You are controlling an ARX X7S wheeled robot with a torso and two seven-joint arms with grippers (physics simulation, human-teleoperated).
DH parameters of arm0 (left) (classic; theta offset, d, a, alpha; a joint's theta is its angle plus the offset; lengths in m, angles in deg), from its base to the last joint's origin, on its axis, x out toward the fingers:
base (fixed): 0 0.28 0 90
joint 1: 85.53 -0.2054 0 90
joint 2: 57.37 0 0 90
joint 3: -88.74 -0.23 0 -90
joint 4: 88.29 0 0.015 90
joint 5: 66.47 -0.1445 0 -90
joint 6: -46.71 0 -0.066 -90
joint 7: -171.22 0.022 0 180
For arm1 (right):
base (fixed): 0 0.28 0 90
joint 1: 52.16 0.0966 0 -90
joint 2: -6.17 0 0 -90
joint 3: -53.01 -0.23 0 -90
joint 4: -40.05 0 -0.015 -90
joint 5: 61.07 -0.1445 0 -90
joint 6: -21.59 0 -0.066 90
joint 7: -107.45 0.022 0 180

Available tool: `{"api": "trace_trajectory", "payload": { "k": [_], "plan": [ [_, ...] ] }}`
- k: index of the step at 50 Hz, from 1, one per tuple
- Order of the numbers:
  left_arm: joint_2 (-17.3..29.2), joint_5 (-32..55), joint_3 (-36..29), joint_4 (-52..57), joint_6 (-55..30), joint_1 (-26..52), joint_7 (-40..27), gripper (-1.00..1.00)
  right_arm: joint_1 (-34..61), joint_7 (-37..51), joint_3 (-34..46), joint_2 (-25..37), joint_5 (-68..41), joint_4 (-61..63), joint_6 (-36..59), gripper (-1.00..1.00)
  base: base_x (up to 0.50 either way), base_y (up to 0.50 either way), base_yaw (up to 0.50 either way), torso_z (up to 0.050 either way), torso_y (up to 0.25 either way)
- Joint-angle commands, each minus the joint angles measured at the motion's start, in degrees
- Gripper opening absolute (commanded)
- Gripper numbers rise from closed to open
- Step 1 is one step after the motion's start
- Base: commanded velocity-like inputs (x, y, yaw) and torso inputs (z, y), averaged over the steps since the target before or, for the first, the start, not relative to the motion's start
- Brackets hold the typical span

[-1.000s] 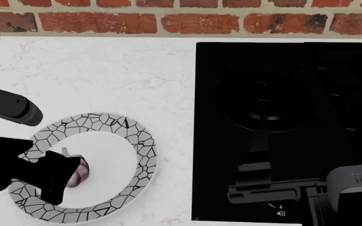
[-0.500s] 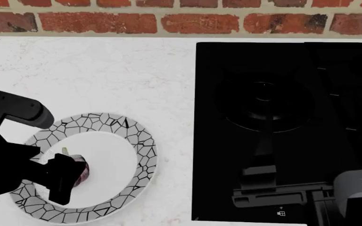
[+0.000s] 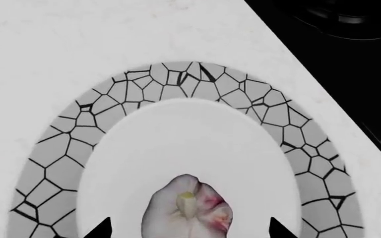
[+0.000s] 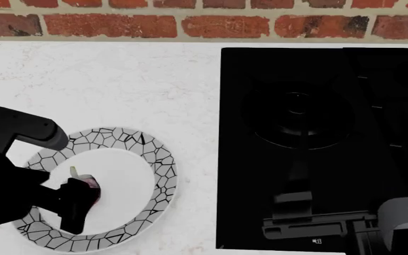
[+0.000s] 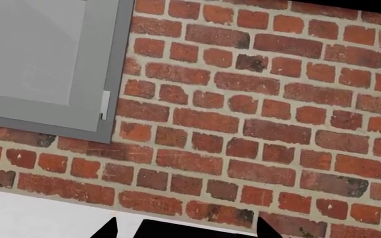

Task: Pick the garlic from the plate and place it in the pan.

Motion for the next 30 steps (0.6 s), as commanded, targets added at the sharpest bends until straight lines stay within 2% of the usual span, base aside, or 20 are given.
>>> {"api": "trace_trajectory", "payload": {
  "k": [1, 30],
  "plan": [
    [-0.41, -1.68, -2.02, -1.95, 0.92, 0.87, 1.68, 1.00, -0.69, 0.62, -0.46, 0.14, -0.93, 0.84, 0.45, 1.00, 0.00, 0.00, 0.00, 0.000, 0.000],
    [-1.31, -2.46, -4.88, -4.01, 0.96, 2.15, 3.06, 1.00, -2.02, 2.77, -0.87, 0.99, -3.21, 2.08, 1.19, 1.00, 0.00, 0.00, 0.00, 0.000, 0.000]
  ]
}}
